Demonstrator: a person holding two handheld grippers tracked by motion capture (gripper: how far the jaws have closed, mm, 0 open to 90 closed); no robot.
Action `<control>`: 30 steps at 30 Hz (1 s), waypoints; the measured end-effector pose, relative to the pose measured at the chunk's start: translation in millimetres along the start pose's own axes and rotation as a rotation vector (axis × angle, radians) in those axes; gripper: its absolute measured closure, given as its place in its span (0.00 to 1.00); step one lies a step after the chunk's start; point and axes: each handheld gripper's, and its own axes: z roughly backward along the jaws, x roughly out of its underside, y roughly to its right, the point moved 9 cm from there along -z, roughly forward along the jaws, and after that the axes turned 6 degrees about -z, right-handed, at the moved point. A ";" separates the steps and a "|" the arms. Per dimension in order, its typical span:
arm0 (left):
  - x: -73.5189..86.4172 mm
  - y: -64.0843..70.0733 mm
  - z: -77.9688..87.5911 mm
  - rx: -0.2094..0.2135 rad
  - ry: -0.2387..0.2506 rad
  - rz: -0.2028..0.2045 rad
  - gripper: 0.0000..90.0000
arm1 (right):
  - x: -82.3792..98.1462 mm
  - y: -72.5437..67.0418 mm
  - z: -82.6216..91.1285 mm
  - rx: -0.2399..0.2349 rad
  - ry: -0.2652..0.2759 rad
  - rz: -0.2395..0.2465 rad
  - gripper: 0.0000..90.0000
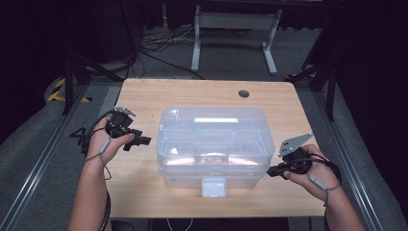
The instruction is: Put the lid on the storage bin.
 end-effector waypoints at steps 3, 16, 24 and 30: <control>-2.1 -0.3 -0.6 0.004 0.002 -0.004 0.50 | 4.7 0.1 -0.1 0.000 -0.025 -0.007 1.00; -7.4 0.1 -4.9 0.006 0.004 -0.008 0.50 | 8.3 -3.3 3.8 -0.040 -0.001 -0.025 0.97; 0.3 1.2 -2.7 -0.004 0.001 -0.005 0.49 | 2.9 -3.7 15.8 -0.057 0.030 -0.010 0.96; 8.3 2.9 2.1 -0.014 0.007 0.008 0.49 | -3.1 3.0 27.7 -0.042 0.072 -0.006 0.97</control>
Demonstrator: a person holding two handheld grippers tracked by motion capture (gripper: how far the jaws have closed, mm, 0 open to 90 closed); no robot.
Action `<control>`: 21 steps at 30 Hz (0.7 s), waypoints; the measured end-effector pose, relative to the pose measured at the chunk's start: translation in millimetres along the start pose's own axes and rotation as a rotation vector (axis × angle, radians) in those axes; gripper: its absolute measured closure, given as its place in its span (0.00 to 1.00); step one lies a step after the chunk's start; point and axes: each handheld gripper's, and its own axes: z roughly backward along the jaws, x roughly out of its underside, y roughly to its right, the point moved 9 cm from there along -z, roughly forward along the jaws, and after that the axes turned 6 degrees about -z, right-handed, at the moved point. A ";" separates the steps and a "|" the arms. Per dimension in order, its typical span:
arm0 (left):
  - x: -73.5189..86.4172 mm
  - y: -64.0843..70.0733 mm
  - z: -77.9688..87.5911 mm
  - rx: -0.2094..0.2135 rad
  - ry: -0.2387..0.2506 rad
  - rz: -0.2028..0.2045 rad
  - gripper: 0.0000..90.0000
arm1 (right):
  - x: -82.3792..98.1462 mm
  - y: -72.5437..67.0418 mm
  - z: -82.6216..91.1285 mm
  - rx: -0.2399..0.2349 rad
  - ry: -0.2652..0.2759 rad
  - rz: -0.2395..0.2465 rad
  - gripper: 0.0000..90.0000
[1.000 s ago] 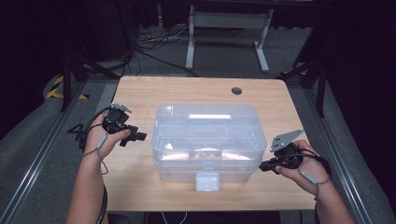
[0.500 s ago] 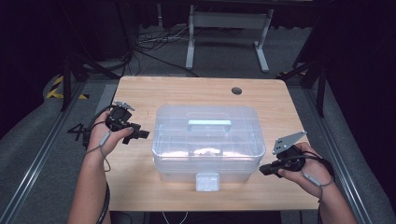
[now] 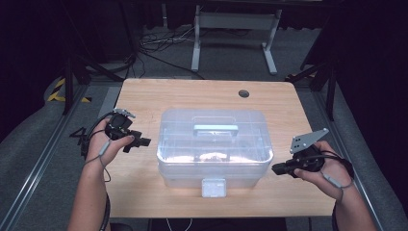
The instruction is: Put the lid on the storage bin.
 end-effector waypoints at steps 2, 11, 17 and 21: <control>3.6 0.5 1.9 -0.003 0.000 -0.001 0.49 | -4.1 3.1 4.6 0.007 0.023 0.003 0.97; 13.0 3.6 7.0 -0.012 0.002 0.005 0.49 | -22.9 12.2 19.4 0.042 0.147 0.009 0.98; 22.1 8.5 9.0 -0.015 -0.009 0.002 0.49 | -40.2 27.6 27.2 0.079 0.269 -0.015 0.98; 28.8 14.4 15.2 -0.031 -0.004 -0.003 0.48 | -50.4 40.7 30.8 0.097 0.335 -0.034 0.98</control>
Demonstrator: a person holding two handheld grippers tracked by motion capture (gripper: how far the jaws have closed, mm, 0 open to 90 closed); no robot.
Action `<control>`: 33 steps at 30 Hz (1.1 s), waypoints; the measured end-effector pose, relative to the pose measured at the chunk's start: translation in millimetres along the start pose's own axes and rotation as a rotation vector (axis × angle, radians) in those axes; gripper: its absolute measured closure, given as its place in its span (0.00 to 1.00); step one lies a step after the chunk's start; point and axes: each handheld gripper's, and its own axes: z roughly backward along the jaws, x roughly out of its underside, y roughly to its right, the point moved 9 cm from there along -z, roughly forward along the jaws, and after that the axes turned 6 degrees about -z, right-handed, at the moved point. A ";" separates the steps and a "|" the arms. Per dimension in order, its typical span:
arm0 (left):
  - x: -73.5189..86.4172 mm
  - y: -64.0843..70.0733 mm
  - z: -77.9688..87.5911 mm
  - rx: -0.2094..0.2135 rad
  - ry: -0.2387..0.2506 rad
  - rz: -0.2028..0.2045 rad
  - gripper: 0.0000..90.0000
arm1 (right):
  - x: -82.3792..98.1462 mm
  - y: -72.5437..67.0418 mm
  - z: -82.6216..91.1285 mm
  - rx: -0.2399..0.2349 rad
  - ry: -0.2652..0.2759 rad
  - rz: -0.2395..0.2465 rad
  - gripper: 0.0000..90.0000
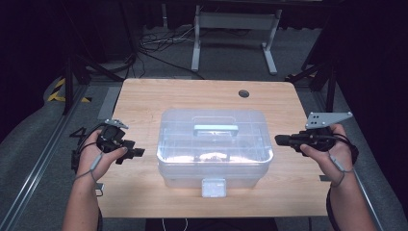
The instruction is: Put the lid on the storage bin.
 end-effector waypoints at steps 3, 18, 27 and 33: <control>5.8 2.5 5.3 -0.014 0.009 0.014 0.48 | -5.2 8.6 -1.9 0.018 0.034 -0.014 0.98; 12.0 -6.8 4.9 -0.048 0.010 0.035 0.45 | 6.2 58.0 -9.6 0.135 0.077 -0.113 0.93; 8.2 -11.8 1.3 -0.055 0.021 0.041 0.44 | 28.0 85.4 -13.4 0.205 0.045 -0.141 0.89; 5.6 -13.8 -4.5 -0.057 0.023 0.033 0.42 | 40.5 97.4 -19.5 0.235 0.018 -0.138 0.85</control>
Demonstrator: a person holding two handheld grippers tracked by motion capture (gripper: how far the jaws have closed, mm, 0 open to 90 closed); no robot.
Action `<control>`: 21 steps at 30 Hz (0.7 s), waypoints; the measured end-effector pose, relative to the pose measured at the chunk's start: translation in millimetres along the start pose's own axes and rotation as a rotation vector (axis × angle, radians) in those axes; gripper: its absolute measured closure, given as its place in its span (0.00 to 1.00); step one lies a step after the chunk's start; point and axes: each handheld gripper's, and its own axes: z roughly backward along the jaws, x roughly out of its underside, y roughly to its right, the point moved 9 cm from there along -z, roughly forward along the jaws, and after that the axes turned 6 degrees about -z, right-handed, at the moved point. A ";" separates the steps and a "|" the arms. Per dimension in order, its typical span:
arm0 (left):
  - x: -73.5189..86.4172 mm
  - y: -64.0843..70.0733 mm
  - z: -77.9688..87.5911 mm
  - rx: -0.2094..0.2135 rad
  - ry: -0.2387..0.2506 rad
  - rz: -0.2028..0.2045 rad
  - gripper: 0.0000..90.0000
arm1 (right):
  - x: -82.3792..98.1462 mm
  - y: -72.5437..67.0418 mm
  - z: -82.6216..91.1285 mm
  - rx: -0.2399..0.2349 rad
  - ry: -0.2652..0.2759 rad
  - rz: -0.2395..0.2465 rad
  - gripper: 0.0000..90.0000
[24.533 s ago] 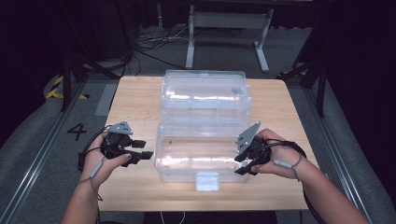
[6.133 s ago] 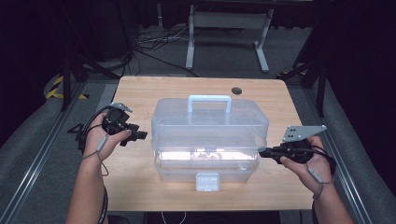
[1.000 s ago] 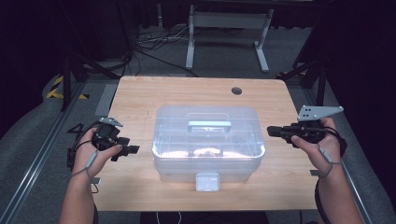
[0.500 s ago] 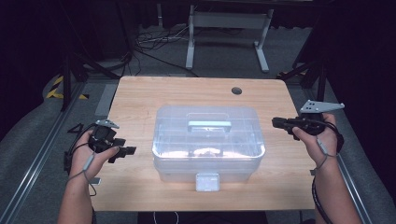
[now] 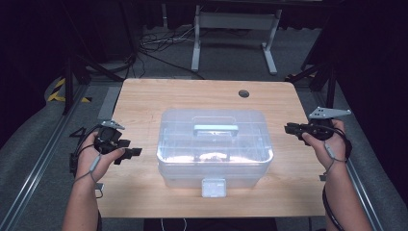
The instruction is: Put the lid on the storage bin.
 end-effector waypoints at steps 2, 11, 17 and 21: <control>-0.5 -2.0 -2.1 -0.002 0.002 -0.008 0.42 | 4.3 4.8 -3.5 0.011 -0.012 0.000 0.84; -0.4 -7.4 -9.8 -0.005 0.012 -0.004 0.42 | 23.6 21.4 -20.7 0.037 -0.046 -0.016 0.81; 0.8 -9.3 -12.8 -0.002 0.012 -0.001 0.41 | 32.2 27.2 -29.8 0.052 -0.064 -0.015 0.78; 2.2 -10.8 -15.7 -0.007 0.004 -0.004 0.41 | 39.7 29.8 -37.7 0.053 -0.083 -0.019 0.77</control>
